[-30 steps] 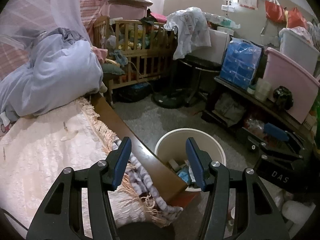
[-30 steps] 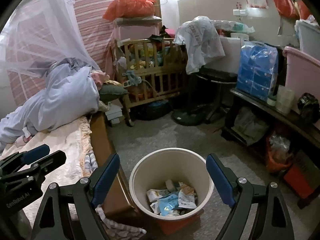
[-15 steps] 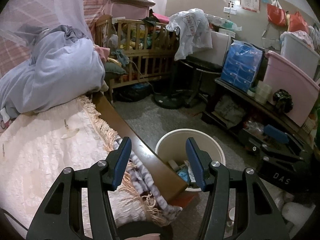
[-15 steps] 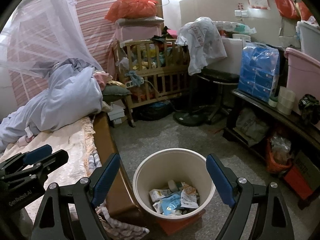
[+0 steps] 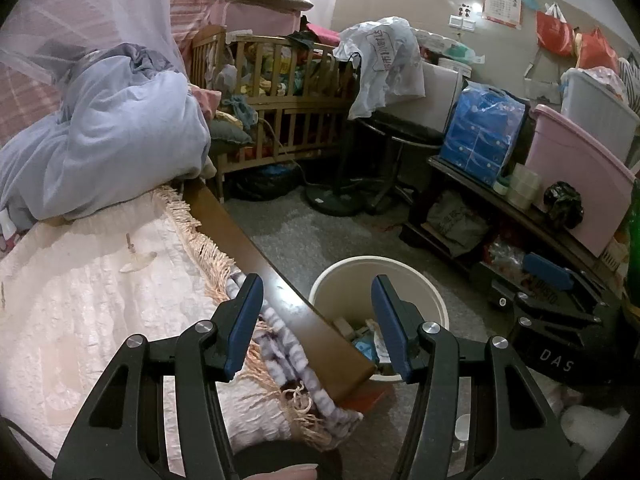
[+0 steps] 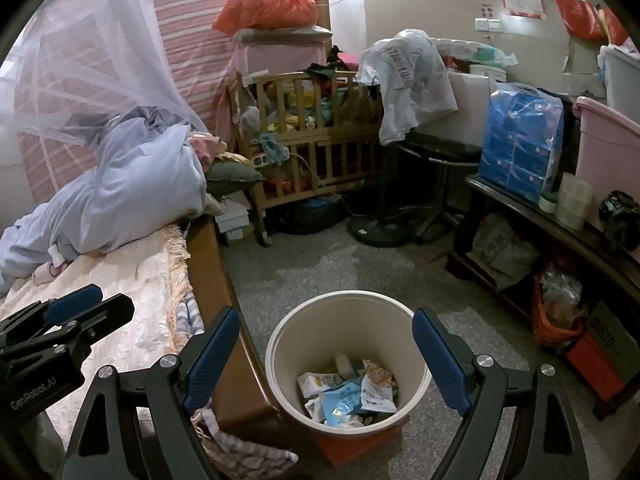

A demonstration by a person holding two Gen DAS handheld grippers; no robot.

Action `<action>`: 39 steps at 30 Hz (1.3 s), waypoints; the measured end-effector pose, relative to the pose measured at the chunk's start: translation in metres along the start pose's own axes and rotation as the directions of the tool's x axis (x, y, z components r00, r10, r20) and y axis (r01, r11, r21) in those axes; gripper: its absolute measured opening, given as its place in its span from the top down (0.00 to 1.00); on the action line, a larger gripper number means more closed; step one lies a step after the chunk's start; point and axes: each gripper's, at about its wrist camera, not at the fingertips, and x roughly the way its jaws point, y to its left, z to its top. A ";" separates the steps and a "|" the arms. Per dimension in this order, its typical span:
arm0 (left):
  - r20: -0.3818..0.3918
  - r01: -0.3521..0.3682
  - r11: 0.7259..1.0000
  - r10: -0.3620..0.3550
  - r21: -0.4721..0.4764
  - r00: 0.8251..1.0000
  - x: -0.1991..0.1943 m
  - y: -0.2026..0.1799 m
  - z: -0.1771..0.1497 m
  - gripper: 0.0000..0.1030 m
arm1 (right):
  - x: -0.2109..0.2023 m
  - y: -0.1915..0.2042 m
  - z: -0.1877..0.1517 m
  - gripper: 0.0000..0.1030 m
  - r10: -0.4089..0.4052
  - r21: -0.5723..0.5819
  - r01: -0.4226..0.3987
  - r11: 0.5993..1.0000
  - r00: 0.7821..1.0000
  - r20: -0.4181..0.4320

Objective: Collect trash

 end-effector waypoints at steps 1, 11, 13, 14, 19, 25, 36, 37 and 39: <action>0.001 0.000 1.000 0.000 0.000 1.000 0.000 0.000 0.000 0.47 | 0.000 0.000 0.000 0.16 -0.001 0.002 0.001 1.000 1.000 0.000; -0.005 -0.004 1.000 0.004 -0.010 1.000 0.001 -0.001 -0.002 0.47 | 0.003 0.002 -0.001 0.16 0.001 0.003 -0.001 1.000 1.000 -0.009; -0.007 -0.006 1.000 0.006 -0.015 1.000 0.001 -0.001 -0.002 0.47 | 0.005 0.002 -0.002 0.16 0.003 0.001 -0.003 1.000 1.000 -0.014; -0.008 -0.007 1.000 0.007 -0.017 1.000 0.001 -0.002 -0.002 0.47 | 0.006 0.002 -0.003 0.16 0.004 0.000 -0.004 1.000 1.000 -0.016; -0.008 -0.007 1.000 0.007 -0.017 1.000 0.001 -0.002 -0.002 0.47 | 0.008 0.001 -0.004 0.16 0.007 0.000 -0.007 1.000 1.000 -0.022; -0.010 -0.008 1.000 0.007 -0.021 1.000 0.002 -0.002 -0.003 0.47 | 0.010 0.000 -0.004 0.16 0.007 -0.002 -0.007 1.000 1.000 -0.029; -0.012 -0.008 1.000 0.008 -0.022 1.000 0.002 -0.003 -0.003 0.47 | 0.013 -0.002 -0.003 0.16 0.007 -0.003 -0.007 1.000 0.999 -0.036; -0.012 -0.008 1.000 0.008 -0.023 1.000 0.002 -0.002 -0.002 0.47 | 0.013 -0.002 -0.003 0.16 0.007 -0.004 -0.007 1.000 0.999 -0.036; -0.012 -0.008 1.000 0.008 -0.024 1.000 0.003 -0.003 -0.002 0.47 | 0.013 -0.002 -0.003 0.16 0.007 -0.003 -0.007 1.000 0.999 -0.035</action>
